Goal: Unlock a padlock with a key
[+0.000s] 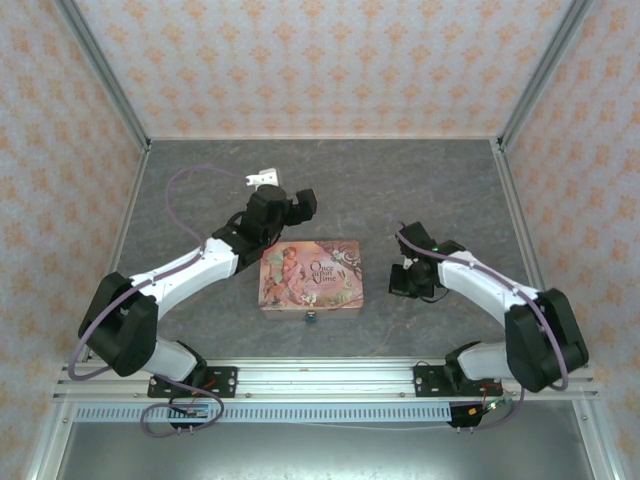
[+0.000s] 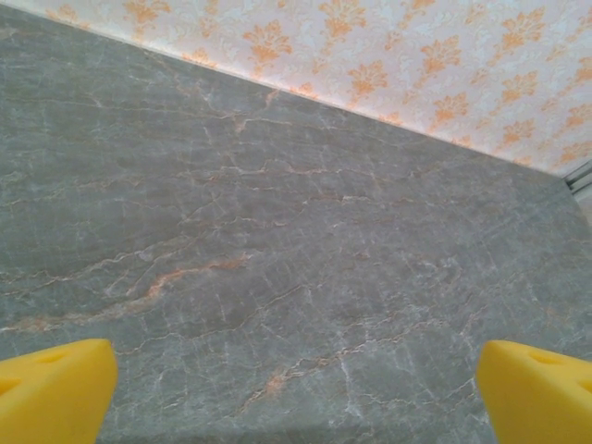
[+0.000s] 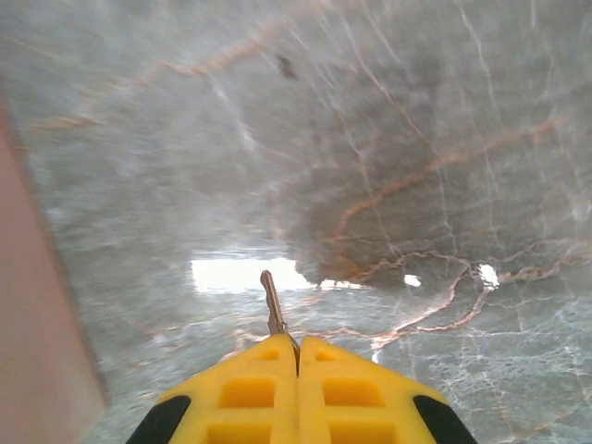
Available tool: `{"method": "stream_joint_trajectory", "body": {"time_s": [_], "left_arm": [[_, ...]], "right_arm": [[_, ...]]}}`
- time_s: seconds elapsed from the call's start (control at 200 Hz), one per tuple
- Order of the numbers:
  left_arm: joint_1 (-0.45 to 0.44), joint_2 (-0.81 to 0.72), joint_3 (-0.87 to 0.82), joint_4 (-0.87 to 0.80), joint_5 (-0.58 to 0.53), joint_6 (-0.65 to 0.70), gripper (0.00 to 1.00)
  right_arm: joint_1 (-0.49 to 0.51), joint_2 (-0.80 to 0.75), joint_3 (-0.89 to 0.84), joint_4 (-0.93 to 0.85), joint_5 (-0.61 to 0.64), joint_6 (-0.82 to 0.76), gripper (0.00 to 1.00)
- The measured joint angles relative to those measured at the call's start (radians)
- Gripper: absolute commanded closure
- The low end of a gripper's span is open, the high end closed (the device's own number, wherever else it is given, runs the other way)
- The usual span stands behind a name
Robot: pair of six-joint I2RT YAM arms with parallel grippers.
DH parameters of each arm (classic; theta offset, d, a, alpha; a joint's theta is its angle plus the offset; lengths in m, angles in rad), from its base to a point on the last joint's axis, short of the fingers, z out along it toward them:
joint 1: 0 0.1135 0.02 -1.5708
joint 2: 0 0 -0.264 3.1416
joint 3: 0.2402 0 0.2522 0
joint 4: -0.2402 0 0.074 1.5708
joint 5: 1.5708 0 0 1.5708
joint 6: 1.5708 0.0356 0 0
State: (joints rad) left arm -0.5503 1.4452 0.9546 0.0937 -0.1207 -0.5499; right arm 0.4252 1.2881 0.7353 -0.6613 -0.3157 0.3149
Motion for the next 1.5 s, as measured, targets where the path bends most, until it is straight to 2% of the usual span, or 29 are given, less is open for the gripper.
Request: {"method": "stream_joint_trajectory", "body": {"time_s": [0.1,0.305,0.525,0.716,0.911,1.266,1.416,1.501], "left_arm": [[0.0,-0.017,0.013,0.0,0.048,0.01,0.01],[0.0,-0.058,0.073,0.027,0.26,0.074,0.22],[0.0,-0.064,0.143,0.126,0.527,0.081,0.39],[-0.015,-0.064,0.144,0.216,0.666,0.051,0.49],[-0.032,-0.064,0.144,0.259,0.741,0.044,0.53],[-0.045,-0.025,0.171,0.287,0.795,0.025,0.63],[-0.046,-0.006,0.174,0.287,0.798,0.023,0.71],[-0.046,0.002,0.177,0.288,0.798,0.024,0.78]], "right_arm": [[0.0,-0.099,0.024,0.037,-0.011,-0.048,1.0],[0.0,-0.269,0.08,0.192,-0.086,-0.168,1.0],[0.0,-0.287,0.168,0.349,-0.197,-0.25,1.0],[0.0,-0.28,0.198,0.524,-0.307,-0.203,1.0],[0.0,-0.253,0.217,0.604,-0.374,-0.145,1.0],[0.0,-0.228,0.224,0.635,-0.425,-0.098,1.0],[0.0,-0.216,0.232,0.641,-0.441,-0.087,1.0],[0.0,-0.212,0.233,0.642,-0.444,-0.085,1.0]]}}
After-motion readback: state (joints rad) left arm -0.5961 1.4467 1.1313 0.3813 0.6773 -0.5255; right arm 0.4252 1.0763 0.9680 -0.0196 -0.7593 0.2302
